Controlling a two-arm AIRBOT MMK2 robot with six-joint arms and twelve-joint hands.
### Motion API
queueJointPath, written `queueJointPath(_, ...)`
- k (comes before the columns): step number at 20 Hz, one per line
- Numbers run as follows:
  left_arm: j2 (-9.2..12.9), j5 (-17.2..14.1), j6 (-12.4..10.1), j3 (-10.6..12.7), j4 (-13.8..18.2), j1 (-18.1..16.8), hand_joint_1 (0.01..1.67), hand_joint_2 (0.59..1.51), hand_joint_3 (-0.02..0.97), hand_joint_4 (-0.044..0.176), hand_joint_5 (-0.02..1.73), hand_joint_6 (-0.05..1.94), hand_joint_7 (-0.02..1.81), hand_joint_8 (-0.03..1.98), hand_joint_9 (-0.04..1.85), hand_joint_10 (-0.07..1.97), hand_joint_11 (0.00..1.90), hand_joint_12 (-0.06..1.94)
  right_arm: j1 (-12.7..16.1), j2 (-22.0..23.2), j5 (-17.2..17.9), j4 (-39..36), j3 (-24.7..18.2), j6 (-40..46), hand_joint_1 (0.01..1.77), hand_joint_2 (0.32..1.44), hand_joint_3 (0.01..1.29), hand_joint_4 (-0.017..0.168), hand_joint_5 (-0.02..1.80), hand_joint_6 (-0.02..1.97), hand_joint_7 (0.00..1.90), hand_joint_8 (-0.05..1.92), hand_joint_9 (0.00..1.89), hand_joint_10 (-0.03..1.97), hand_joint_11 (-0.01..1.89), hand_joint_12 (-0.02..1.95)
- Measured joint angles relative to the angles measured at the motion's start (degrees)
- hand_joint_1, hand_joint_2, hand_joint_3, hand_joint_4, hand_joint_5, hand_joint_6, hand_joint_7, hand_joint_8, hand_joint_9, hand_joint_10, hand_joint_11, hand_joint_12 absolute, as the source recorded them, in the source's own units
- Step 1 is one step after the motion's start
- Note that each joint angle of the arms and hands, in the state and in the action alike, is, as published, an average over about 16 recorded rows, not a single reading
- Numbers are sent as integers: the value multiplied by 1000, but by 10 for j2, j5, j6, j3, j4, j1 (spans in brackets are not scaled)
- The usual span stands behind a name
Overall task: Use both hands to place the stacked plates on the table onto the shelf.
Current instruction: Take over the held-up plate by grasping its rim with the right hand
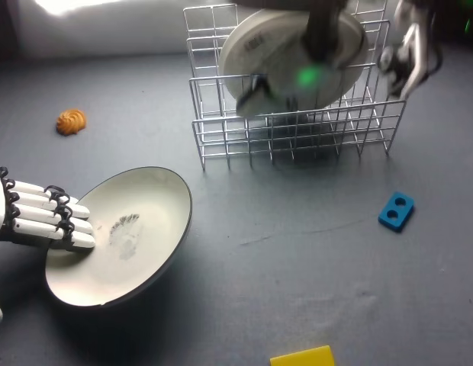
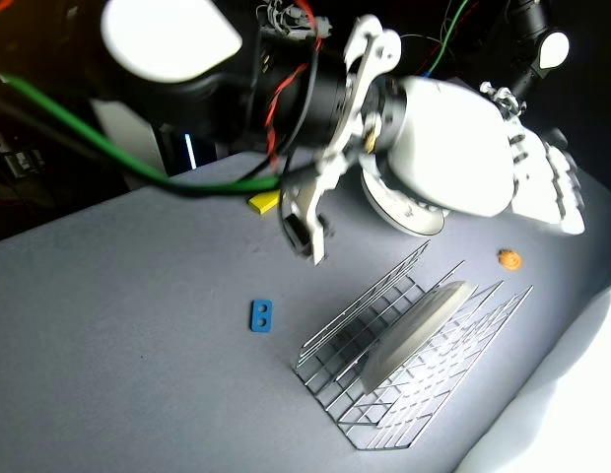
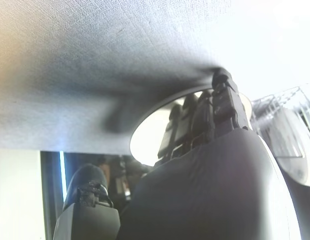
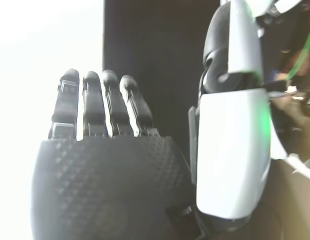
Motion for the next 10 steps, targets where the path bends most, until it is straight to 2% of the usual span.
queueJointPath(5,0,0,0,0,-1,0,13,1090,12,0,6,-10,0,-17,-30,-60,26,-18,-47,-10,2,93,-50,-181,1184,923,11,0,22,17,20,15,22,17,22,82)
queueJointPath(10,-1,0,0,0,-1,1,13,1091,13,0,5,-10,1,-17,-30,-60,25,-18,-98,-32,8,197,-69,-336,1222,960,12,2,25,16,20,15,22,16,22,177)
